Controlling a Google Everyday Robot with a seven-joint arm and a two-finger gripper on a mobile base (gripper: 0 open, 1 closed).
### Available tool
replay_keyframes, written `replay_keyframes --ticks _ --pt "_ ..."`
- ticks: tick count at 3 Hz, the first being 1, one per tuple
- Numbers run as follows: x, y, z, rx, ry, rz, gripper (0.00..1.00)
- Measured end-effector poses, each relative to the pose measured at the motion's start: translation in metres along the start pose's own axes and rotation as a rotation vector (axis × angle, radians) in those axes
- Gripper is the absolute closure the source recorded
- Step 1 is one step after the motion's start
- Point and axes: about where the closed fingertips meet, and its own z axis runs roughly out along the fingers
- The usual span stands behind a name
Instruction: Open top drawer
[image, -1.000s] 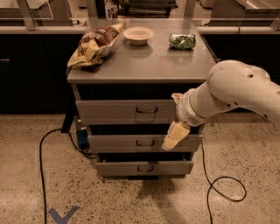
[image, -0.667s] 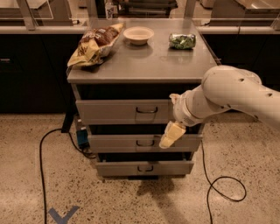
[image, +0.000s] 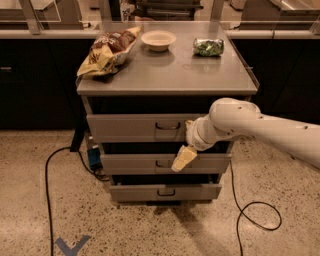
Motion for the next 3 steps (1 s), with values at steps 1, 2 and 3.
replay_keyframes --ticks 1,2,3 --pt "-0.003 -0.001 0.000 0.003 -0.004 -0.006 0.00" --pt "-0.017 -0.012 -0.006 0.043 -0.030 -0.030 0.00" --pt "-0.035 -0.030 -0.008 0.089 -0.060 -0.066 0.00"
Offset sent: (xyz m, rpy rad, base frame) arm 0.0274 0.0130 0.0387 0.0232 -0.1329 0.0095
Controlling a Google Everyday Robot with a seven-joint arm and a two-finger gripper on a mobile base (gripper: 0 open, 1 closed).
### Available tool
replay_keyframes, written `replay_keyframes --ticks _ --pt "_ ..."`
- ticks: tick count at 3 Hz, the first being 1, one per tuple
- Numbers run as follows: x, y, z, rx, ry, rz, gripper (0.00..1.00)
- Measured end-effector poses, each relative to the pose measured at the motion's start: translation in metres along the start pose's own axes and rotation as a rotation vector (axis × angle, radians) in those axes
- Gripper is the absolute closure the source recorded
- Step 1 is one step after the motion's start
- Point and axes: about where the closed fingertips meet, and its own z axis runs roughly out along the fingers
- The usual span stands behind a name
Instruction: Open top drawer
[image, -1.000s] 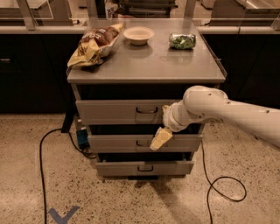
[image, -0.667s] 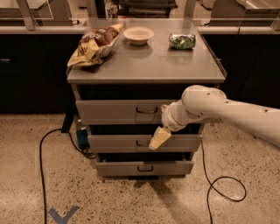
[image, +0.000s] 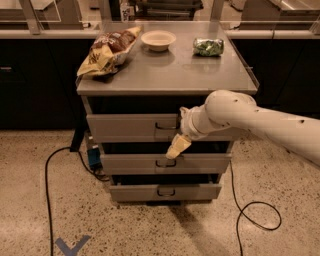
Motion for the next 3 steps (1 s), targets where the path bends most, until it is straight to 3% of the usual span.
replay_keyframes --ticks 2,3 --pt "-0.008 -0.019 0.010 0.029 0.003 -0.028 0.00" --pt "-0.004 -0.026 0.026 0.005 0.030 -0.025 0.00"
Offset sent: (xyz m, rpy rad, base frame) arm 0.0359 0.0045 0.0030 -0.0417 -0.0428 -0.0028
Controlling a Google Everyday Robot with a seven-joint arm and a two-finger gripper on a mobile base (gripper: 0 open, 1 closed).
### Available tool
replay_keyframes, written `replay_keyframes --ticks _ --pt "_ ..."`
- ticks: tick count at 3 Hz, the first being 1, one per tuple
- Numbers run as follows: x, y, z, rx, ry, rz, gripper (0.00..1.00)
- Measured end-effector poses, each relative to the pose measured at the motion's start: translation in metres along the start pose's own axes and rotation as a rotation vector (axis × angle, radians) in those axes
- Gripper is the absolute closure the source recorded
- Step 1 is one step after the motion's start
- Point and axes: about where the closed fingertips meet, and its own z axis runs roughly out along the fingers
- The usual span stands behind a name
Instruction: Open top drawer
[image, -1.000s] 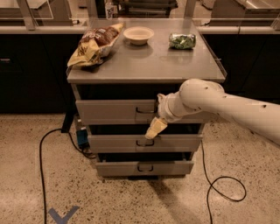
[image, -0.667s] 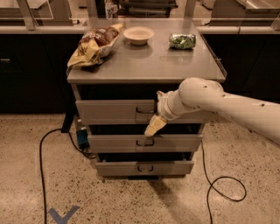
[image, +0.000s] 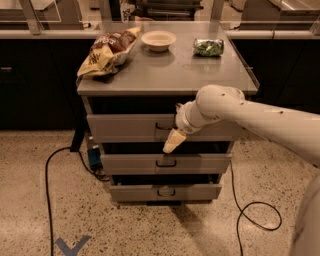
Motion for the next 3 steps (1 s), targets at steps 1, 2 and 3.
replay_keyframes --ticks 1,2,3 --pt "0.001 -0.003 0.017 -0.030 0.017 0.002 0.00" --pt "0.005 -0.001 0.027 -0.070 0.045 0.019 0.00" --pt "0.007 0.009 0.017 -0.146 0.046 0.063 0.00"
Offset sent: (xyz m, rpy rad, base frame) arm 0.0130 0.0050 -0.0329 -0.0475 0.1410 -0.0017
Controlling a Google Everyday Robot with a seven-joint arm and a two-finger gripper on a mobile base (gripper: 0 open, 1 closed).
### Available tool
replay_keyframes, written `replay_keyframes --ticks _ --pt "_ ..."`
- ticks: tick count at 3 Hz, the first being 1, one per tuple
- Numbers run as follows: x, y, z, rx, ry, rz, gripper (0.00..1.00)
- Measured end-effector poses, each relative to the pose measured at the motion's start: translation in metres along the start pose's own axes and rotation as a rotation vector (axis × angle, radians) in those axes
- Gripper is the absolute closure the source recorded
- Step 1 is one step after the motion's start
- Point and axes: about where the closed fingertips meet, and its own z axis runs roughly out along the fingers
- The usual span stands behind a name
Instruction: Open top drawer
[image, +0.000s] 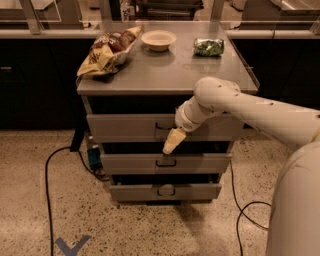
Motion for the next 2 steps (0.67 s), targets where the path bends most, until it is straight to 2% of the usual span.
replay_keyframes --ticks 1,2 --pt "0.001 0.027 -0.017 -0.089 0.017 0.027 0.00" --pt "0.006 0.050 -0.034 -0.146 0.052 0.043 0.00"
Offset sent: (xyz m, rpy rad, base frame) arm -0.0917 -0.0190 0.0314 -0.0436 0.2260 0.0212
